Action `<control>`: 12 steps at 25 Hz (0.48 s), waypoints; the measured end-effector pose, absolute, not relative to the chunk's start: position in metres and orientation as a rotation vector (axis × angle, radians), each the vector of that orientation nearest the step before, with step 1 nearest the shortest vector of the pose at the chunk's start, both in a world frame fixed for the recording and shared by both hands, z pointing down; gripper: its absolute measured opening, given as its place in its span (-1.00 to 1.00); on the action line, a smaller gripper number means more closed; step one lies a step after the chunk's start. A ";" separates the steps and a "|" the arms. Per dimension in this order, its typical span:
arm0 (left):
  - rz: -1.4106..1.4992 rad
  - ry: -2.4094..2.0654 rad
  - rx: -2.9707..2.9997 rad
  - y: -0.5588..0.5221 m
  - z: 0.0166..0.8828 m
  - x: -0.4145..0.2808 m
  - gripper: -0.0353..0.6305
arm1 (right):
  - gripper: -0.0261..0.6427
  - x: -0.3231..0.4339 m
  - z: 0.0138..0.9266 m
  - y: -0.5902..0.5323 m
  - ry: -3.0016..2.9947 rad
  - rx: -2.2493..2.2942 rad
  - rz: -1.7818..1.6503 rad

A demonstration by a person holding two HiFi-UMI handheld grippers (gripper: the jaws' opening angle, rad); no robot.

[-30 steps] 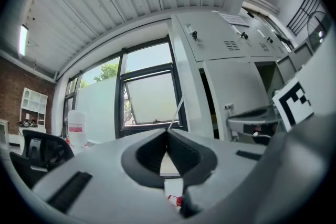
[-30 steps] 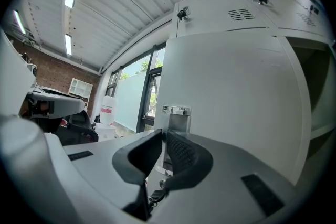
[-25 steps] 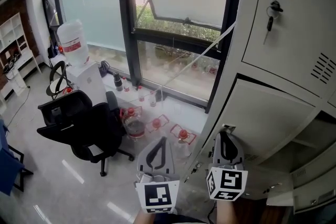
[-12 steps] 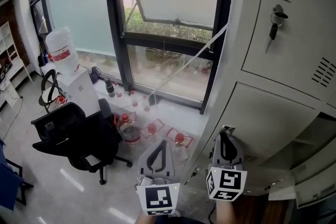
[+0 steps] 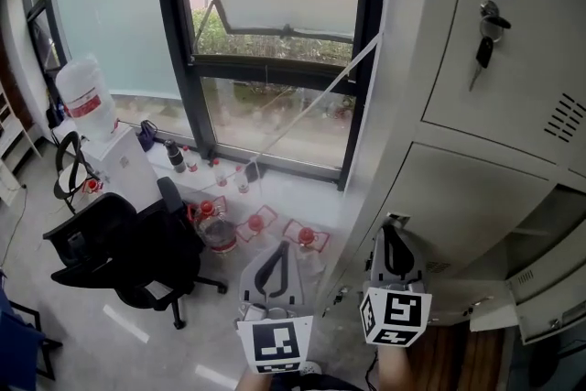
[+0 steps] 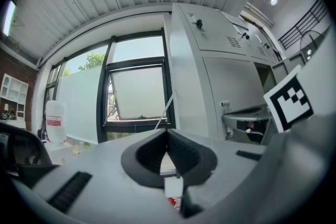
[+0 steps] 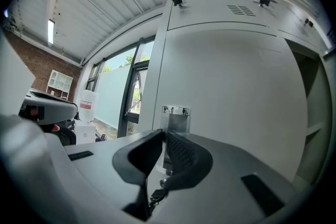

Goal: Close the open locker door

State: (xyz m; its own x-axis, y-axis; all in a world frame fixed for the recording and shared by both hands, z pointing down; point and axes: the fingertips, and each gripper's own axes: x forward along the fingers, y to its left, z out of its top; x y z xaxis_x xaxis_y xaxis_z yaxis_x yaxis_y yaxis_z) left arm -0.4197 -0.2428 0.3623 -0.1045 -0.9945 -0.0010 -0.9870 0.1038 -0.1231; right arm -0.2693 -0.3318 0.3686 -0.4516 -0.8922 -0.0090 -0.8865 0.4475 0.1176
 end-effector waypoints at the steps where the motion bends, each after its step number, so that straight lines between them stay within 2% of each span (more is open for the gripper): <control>1: -0.151 2.252 -2.048 -0.244 0.363 -0.420 -0.89 | -0.80 -0.269 0.368 -0.332 -2.622 1.622 -0.161; 12: -0.106 2.211 -2.135 -0.247 0.361 -0.424 -0.89 | -0.79 -0.267 0.368 -0.329 -2.605 1.702 -0.167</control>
